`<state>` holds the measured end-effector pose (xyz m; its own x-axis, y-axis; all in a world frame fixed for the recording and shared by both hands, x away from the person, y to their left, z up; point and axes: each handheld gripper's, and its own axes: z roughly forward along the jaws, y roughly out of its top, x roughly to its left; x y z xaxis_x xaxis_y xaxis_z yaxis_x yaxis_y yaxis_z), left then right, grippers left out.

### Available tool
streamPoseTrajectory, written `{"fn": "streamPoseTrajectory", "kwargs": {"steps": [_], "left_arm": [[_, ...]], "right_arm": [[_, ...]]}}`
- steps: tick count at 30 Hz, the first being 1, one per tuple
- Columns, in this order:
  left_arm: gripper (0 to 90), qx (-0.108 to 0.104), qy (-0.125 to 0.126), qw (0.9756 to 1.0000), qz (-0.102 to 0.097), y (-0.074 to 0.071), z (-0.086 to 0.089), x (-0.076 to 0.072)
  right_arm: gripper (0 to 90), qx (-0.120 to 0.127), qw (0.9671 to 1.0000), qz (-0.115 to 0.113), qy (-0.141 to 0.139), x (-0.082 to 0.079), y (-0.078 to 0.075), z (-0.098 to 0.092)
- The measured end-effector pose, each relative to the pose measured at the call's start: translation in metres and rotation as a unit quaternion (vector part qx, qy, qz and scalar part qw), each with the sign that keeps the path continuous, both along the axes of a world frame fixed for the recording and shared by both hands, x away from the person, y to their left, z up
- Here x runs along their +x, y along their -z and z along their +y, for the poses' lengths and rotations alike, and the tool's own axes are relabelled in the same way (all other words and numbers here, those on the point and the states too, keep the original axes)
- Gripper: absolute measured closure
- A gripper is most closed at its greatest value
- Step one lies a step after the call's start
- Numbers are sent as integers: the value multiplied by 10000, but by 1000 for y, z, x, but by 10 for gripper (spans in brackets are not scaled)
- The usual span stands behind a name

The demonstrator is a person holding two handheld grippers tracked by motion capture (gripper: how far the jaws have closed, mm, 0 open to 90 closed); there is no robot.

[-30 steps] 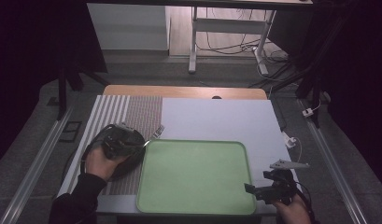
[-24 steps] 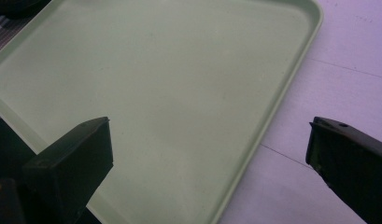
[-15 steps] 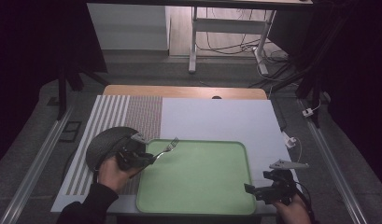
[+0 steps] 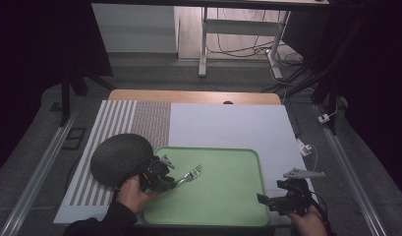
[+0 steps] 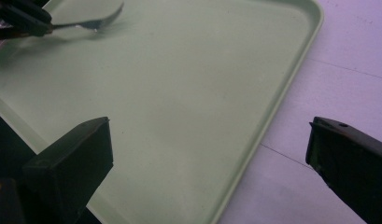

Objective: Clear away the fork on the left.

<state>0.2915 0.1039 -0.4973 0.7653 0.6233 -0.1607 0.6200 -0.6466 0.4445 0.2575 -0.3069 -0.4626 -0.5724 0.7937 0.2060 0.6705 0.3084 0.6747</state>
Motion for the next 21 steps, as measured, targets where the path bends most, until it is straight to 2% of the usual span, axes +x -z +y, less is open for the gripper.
{"fn": "streamPoseTrajectory", "kwargs": {"steps": [3,9,13,16,19,21], "left_arm": [[771,64,135,9998,112,5,-4,-1],[754,125,231,9995,179,10,-7,1],[717,-230,177,9995,78,1,-5,4],[780,-456,314,9985,38,-4,-6,6],[887,-482,446,9978,-12,-4,-13,5],[893,-406,506,9979,5,-2,-19,5]], "right_arm": [[7,2,10000,2,1,0,0,0],[7,0,10000,-3,-9,0,0,0],[7,8,10000,7,-12,0,0,0],[7,-3,10000,16,-21,0,0,0],[7,2,10000,13,-10,0,0,0],[7,-8,10000,27,-19,0,0,0]]}}
